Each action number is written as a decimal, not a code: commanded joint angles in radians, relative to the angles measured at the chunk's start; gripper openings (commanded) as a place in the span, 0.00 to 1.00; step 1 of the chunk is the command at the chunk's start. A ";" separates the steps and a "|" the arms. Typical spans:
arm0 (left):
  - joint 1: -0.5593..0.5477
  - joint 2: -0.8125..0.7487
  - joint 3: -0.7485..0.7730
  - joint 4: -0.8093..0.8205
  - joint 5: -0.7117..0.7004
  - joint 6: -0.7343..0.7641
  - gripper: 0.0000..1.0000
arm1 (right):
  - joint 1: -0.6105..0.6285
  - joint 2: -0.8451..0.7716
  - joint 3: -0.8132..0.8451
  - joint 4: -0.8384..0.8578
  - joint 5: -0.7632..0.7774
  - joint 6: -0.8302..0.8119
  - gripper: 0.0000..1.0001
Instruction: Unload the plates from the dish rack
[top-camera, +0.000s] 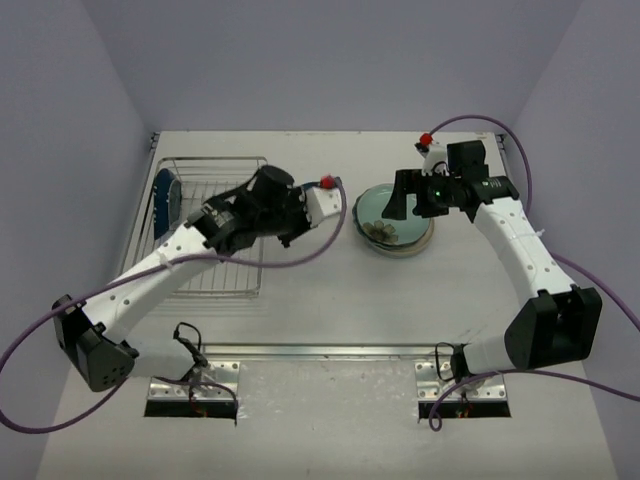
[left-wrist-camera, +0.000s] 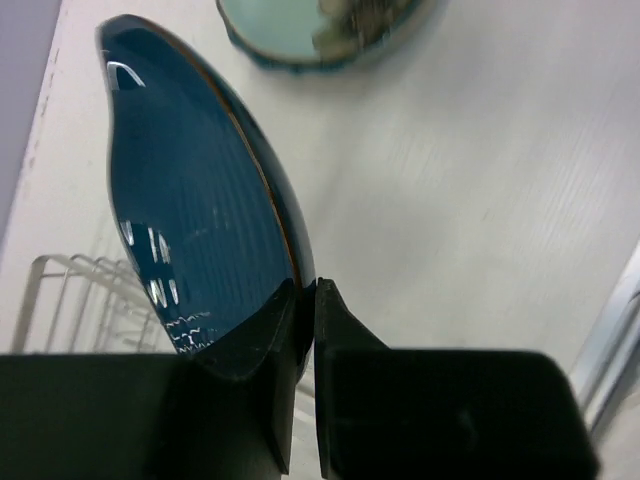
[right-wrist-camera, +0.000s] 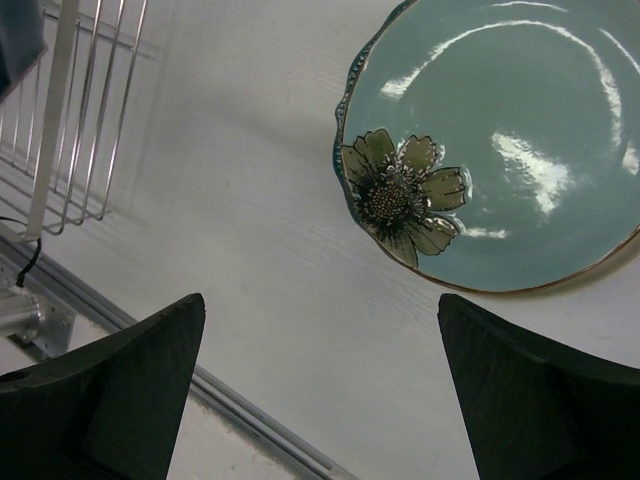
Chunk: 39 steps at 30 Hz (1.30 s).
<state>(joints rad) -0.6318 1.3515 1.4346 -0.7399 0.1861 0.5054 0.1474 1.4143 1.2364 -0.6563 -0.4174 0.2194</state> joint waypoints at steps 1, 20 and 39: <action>-0.182 -0.199 -0.319 0.310 -0.616 0.379 0.00 | 0.006 -0.023 0.026 0.020 -0.098 0.033 0.99; -0.568 -0.623 -1.064 0.932 -0.529 1.218 0.00 | 0.158 0.033 0.034 0.030 -0.250 -0.141 0.99; -0.621 -0.531 -0.985 0.815 -0.473 1.216 0.00 | 0.353 0.064 0.040 -0.005 -0.104 -0.322 0.68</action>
<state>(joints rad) -1.2434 0.8383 0.3630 -0.1020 -0.2760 1.6718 0.4919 1.4506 1.2350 -0.6605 -0.5228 -0.0602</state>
